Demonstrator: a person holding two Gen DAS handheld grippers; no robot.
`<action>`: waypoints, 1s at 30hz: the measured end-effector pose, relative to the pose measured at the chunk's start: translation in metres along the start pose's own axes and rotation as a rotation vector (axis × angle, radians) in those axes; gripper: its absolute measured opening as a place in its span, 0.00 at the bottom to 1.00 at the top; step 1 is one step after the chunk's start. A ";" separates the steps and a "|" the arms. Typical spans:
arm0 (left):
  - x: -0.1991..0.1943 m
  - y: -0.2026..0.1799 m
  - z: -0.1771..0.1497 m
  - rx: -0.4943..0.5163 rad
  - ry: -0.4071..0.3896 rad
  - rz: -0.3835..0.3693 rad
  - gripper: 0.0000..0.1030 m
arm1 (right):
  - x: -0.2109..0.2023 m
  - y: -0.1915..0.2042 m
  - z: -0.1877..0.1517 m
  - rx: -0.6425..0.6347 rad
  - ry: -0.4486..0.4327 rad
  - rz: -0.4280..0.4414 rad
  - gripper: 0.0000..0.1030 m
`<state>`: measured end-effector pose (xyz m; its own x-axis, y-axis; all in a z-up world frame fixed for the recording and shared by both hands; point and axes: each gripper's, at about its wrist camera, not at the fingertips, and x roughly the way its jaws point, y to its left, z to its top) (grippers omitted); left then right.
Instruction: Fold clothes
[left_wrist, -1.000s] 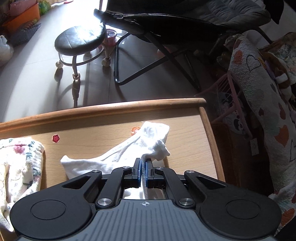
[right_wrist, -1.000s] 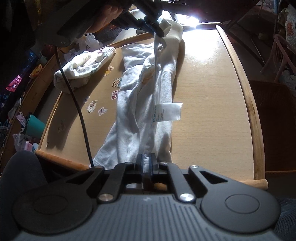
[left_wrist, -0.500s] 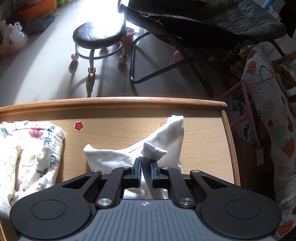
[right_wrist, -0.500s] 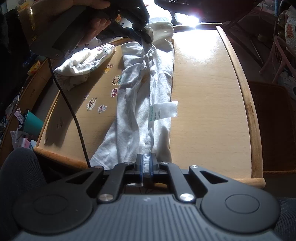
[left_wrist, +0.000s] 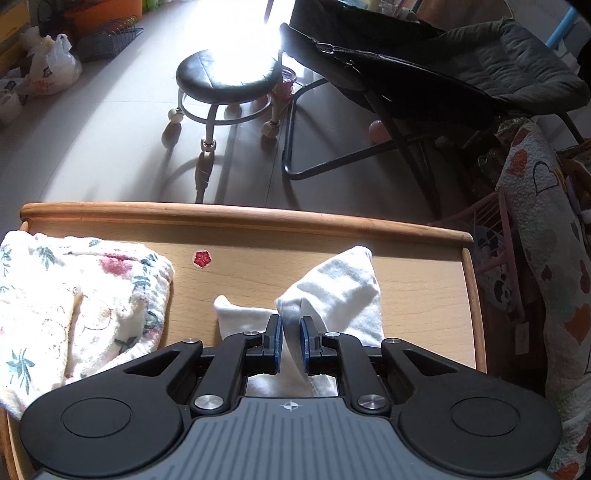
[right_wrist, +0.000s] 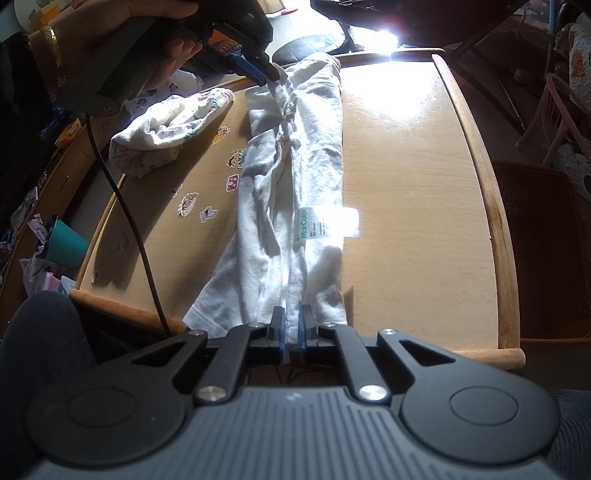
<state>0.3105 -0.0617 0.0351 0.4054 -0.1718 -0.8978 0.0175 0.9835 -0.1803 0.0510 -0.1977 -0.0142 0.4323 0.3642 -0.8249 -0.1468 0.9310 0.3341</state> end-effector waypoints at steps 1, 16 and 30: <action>-0.003 0.001 0.001 0.005 -0.009 0.007 0.15 | 0.000 0.000 0.000 0.000 0.000 -0.001 0.07; -0.049 0.013 -0.046 0.023 -0.044 -0.046 0.16 | -0.021 0.001 -0.002 -0.022 0.020 0.043 0.08; -0.065 0.043 -0.186 -0.055 0.061 -0.136 0.16 | -0.041 -0.024 -0.007 0.105 -0.024 -0.001 0.11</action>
<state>0.1149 -0.0188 0.0107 0.3468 -0.3084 -0.8858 0.0176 0.9464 -0.3226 0.0308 -0.2348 0.0087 0.4536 0.3617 -0.8145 -0.0525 0.9232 0.3807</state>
